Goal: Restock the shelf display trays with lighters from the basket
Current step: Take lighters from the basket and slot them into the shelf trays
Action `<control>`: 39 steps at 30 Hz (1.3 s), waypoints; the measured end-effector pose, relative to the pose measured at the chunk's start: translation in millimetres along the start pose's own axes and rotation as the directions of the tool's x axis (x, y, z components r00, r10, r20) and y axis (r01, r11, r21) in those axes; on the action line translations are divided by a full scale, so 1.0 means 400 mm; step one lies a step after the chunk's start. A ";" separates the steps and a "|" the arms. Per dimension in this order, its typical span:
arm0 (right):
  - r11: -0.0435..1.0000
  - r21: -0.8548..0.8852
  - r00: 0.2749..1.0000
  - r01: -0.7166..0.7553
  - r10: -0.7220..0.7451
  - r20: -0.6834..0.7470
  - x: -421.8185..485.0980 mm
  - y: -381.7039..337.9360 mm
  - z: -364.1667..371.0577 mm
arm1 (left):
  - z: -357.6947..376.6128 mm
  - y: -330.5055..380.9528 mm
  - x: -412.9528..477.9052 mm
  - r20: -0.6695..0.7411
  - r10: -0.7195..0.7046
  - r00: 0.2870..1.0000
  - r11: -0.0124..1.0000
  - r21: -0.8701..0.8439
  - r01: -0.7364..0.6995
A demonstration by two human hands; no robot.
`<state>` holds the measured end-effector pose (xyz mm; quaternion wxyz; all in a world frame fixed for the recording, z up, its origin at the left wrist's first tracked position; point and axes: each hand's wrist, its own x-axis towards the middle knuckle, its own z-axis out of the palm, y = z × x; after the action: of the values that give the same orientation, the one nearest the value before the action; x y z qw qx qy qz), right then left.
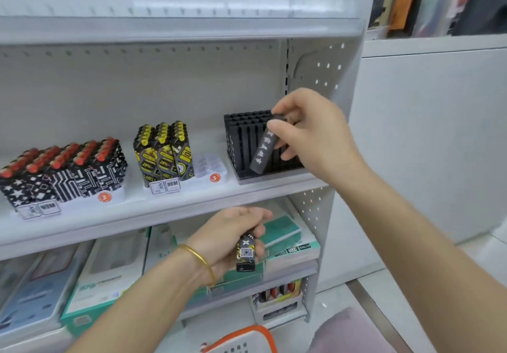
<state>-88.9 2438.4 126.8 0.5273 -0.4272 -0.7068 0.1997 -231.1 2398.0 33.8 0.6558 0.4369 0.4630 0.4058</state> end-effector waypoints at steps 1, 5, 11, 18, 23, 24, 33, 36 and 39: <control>0.999 -0.035 1.000 0.030 -0.030 -0.009 0.004 0.000 0.020 | -0.006 -0.001 0.000 -0.011 -0.017 1.000 1.000 0.002 0.017; 0.987 -0.129 0.994 0.098 -0.102 -0.026 0.006 0.012 0.066 | -0.030 -0.006 -0.009 -0.005 -0.063 0.998 0.998 0.027 0.063; 0.983 -0.161 0.995 0.084 -0.091 -0.040 0.011 0.018 0.064 | -0.035 0.005 -0.010 0.053 -0.084 0.995 0.994 0.068 0.080; 0.815 -0.577 0.967 0.050 -0.184 -0.176 0.020 0.031 -0.046 | 0.009 0.016 0.006 0.146 -0.093 0.985 0.995 0.060 0.085; 0.734 -0.678 0.978 0.033 -0.165 -0.131 0.023 0.058 -0.042 | 0.036 0.016 0.015 0.151 -0.099 0.984 0.995 0.019 0.097; 0.730 -0.682 0.982 0.036 -0.151 -0.109 0.024 0.063 -0.040 | 0.038 0.016 0.016 0.153 -0.102 0.983 0.995 0.015 0.101; 0.805 -0.593 0.999 0.008 -0.033 -0.031 0.031 0.083 -0.053 | 0.036 0.023 0.020 0.139 -0.107 0.985 0.994 0.013 0.107; 0.769 -0.639 0.998 0.022 -0.049 -0.024 0.041 0.077 -0.047 | 0.038 0.026 0.018 0.138 -0.111 0.984 0.994 0.003 0.111; 0.792 -0.610 1.000 0.008 -0.014 -0.005 0.058 0.079 -0.048 | 0.037 0.027 0.018 0.140 -0.114 0.984 0.993 -0.002 0.116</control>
<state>-60.5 2471.6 123.7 0.3656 -0.5712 -0.7336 -0.0437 -216.5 2405.1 45.0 0.7111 0.4333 0.4384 0.3383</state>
